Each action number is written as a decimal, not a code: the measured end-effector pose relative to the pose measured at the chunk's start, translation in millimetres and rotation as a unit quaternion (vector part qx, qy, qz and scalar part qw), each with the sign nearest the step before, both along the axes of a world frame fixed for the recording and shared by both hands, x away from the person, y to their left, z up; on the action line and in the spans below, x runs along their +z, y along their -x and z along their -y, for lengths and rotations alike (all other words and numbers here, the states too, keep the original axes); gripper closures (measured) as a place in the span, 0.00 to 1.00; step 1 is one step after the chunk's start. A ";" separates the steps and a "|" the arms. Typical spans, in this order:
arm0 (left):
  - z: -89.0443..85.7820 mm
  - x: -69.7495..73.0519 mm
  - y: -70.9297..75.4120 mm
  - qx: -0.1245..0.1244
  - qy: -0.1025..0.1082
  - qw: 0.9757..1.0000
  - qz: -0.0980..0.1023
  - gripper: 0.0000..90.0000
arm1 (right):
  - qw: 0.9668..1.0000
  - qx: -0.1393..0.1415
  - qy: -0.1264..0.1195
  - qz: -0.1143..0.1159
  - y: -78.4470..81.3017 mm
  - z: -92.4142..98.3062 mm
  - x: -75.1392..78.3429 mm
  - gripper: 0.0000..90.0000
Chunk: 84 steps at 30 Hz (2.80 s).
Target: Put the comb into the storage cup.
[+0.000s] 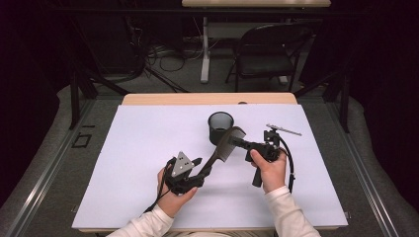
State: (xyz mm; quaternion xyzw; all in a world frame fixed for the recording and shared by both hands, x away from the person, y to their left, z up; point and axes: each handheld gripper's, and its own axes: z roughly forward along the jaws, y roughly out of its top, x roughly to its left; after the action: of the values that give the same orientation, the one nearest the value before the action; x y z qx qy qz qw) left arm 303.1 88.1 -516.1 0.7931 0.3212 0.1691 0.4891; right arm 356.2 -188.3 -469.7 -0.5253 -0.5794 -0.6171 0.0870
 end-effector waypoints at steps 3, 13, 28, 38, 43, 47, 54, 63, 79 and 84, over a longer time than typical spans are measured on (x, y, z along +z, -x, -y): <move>0.0 -0.2 -0.5 -0.004 0.002 1.000 -0.005 0.56 | 1.000 -0.001 -0.001 0.000 -0.4 0.8 -0.1 0.97; -4.4 1.6 -6.6 0.006 0.013 1.000 -0.022 0.43 | 1.000 -0.006 0.000 0.000 -4.5 4.0 -2.0 0.97; -14.1 4.9 -18.8 0.017 0.023 0.998 -0.059 0.27 | 1.000 -0.024 -0.008 0.003 -9.2 15.3 -1.7 0.97; -20.5 8.3 -24.1 0.032 0.020 0.997 -0.065 0.18 | 0.999 -0.030 0.001 0.013 -7.9 23.1 2.9 0.97; -25.8 10.4 -27.1 0.043 0.021 0.997 -0.067 0.17 | 0.999 -0.033 0.001 0.017 -8.0 25.2 5.2 0.97; -29.4 11.6 -29.2 0.046 0.022 0.996 -0.070 0.16 | 0.999 -0.035 0.010 0.023 -7.8 25.9 6.4 0.97; -32.9 13.1 -31.2 0.052 0.022 0.996 -0.071 0.17 | 0.998 -0.046 0.021 0.034 -6.8 26.3 8.6 0.97; -36.9 15.4 -35.3 0.059 0.022 0.995 -0.072 0.17 | 0.995 -0.062 0.035 0.066 -0.8 32.6 14.0 0.97; -43.0 19.2 -36.6 0.069 0.020 0.995 -0.066 0.14 | 0.986 -0.108 0.057 0.110 5.1 45.7 24.3 0.97; -42.1 18.7 -36.7 0.067 0.019 0.995 -0.071 0.11 | 0.986 -0.109 0.063 0.112 5.9 45.7 25.1 0.97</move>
State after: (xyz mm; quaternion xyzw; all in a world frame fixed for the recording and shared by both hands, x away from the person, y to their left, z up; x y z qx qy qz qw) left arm 339.8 130.2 -497.4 0.7702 0.4109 0.1391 0.4676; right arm 350.3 -234.0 -444.6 -0.5169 -0.5626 -0.6403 -0.0793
